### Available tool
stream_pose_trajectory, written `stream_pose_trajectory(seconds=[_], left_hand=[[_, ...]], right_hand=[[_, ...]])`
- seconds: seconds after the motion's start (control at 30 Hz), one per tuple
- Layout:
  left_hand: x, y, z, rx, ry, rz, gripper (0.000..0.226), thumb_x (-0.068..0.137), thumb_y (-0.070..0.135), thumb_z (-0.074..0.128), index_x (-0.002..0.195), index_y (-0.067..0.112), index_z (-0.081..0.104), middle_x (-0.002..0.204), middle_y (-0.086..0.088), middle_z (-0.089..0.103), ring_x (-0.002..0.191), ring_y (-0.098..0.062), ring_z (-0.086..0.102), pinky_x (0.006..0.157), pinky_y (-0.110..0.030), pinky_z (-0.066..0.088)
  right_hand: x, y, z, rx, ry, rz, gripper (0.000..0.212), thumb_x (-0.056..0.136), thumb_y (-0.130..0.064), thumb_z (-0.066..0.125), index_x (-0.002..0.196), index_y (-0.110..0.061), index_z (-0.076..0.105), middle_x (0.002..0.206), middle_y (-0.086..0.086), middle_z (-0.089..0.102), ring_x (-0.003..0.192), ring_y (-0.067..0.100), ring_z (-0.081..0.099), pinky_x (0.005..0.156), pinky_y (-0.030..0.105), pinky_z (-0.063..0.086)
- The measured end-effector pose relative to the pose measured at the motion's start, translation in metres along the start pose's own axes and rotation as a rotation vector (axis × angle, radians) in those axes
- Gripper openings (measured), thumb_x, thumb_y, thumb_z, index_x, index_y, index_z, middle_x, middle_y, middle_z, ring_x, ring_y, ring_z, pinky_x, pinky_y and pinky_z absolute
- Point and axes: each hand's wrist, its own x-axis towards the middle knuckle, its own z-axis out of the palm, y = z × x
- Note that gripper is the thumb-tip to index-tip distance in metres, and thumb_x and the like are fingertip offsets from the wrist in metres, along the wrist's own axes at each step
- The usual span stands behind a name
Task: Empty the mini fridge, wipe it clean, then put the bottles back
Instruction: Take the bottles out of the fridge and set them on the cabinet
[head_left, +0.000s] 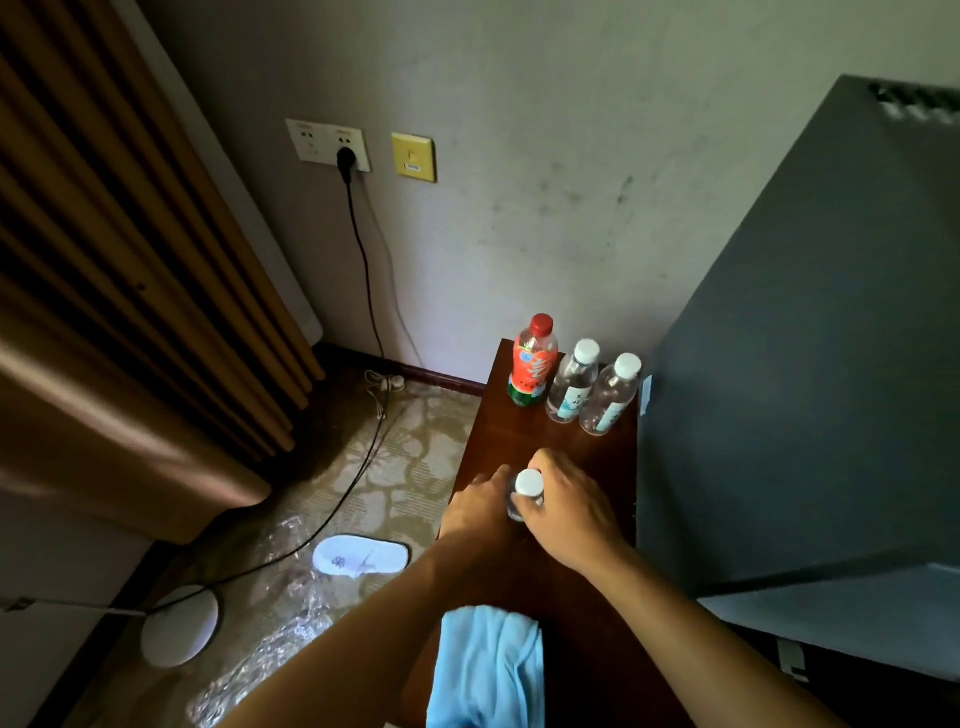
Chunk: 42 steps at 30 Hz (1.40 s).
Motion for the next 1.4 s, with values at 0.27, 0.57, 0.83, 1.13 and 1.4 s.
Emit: stream_pose_trajectory(seconds=[0.27, 0.57, 0.83, 1.13, 1.4], left_hand=[[0.046, 0.004, -0.017, -0.009, 0.040, -0.008, 0.054, 0.088, 0.020, 0.067, 0.132, 0.032, 0.039, 0.121, -0.008, 0.056, 0.109, -0.034, 0.061, 0.085, -0.042, 0.051], [0.087, 0.004, -0.037, -0.036, 0.078, 0.015, 0.040, 0.090, 0.020, 0.062, 0.124, 0.028, 0.044, 0.115, -0.009, 0.058, 0.104, -0.034, 0.062, 0.084, -0.044, 0.051], [0.102, 0.004, -0.042, -0.078, 0.120, 0.034, 0.032, 0.089, 0.020, 0.060, 0.116, 0.028, 0.045, 0.108, -0.007, 0.059, 0.096, -0.033, 0.062, 0.075, -0.040, 0.047], [0.096, 0.005, -0.041, -0.022, 0.076, 0.006, 0.051, 0.088, 0.021, 0.065, 0.131, 0.029, 0.038, 0.120, -0.008, 0.058, 0.105, -0.034, 0.062, 0.082, -0.042, 0.050], [0.077, 0.003, -0.047, 0.025, 0.115, 0.000, 0.057, 0.085, 0.043, 0.068, 0.131, 0.024, 0.039, 0.118, -0.007, 0.064, 0.107, -0.032, 0.063, 0.083, -0.041, 0.049]], right_hand=[[0.050, 0.002, -0.001, 0.114, 0.059, 0.082, 0.032, 0.080, -0.022, 0.076, 0.103, -0.019, 0.054, 0.108, -0.002, 0.055, 0.101, 0.015, 0.058, 0.083, 0.034, 0.056], [0.093, -0.001, 0.008, 0.199, 0.170, 0.135, 0.034, 0.078, -0.017, 0.077, 0.105, -0.015, 0.057, 0.105, 0.001, 0.057, 0.098, 0.019, 0.058, 0.082, 0.035, 0.055], [0.110, -0.006, 0.004, 0.201, 0.197, 0.173, 0.034, 0.079, -0.015, 0.077, 0.108, -0.008, 0.060, 0.109, 0.008, 0.057, 0.100, 0.025, 0.057, 0.086, 0.038, 0.053], [0.103, -0.006, 0.007, 0.219, 0.230, 0.174, 0.030, 0.079, -0.015, 0.075, 0.107, -0.014, 0.064, 0.106, 0.004, 0.057, 0.098, 0.022, 0.058, 0.079, 0.025, 0.046], [0.082, -0.002, -0.015, 0.319, 0.159, 0.213, 0.041, 0.086, -0.016, 0.068, 0.125, -0.020, 0.056, 0.112, -0.001, 0.061, 0.097, 0.013, 0.058, 0.084, 0.028, 0.051]])
